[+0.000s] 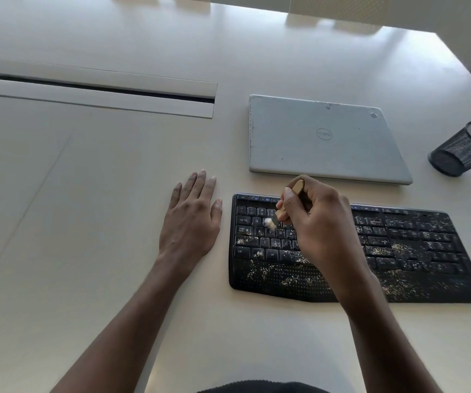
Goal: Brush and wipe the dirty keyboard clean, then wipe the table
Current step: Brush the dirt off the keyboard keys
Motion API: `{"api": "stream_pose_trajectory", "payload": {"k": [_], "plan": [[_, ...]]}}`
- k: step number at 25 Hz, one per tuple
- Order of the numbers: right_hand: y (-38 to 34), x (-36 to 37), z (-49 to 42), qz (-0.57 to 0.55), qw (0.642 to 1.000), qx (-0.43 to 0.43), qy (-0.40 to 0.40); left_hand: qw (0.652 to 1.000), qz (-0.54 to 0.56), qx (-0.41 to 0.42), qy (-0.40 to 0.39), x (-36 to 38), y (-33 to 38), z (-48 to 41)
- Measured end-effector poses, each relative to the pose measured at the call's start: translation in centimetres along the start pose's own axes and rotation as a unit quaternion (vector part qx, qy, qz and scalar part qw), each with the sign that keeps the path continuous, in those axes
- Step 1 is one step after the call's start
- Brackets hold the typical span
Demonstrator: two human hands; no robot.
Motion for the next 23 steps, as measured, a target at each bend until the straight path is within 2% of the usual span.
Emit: {"api": "stream_pose_trajectory", "payload": {"k": [3,7,11,14,23], "plan": [[-0.3,-0.3,0.1,-0.034,0.999,-0.005,0.023,1.000,0.004,-0.001,-0.002,0.0,0.1,0.0],[-0.2,0.0,0.4,-0.013,1.000,-0.002,0.006,1.000,0.008,0.001,-0.005,0.0,0.1,0.0],[-0.9,-0.2,0.8,-0.051,0.998,-0.018,0.035,1.000,0.012,0.000,-0.008,0.0,0.1,0.0],[-0.7,0.6,1.0,-0.017,0.999,-0.012,0.028,1.000,0.011,0.002,-0.016,0.0,0.1,0.1],[-1.1,0.7,1.4,-0.024,0.999,-0.009,0.041,0.999,0.006,-0.007,-0.049,0.1,0.0,0.3]]}}
Point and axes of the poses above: each hand's wrist, its own z-axis away from the middle knuckle, its own x-axis out of the palm, y = z × x, the point moved 7 cm from there along -z, towards the middle knuckle, and after that the axes turned 15 degrees about z, right-handed, at the moved point
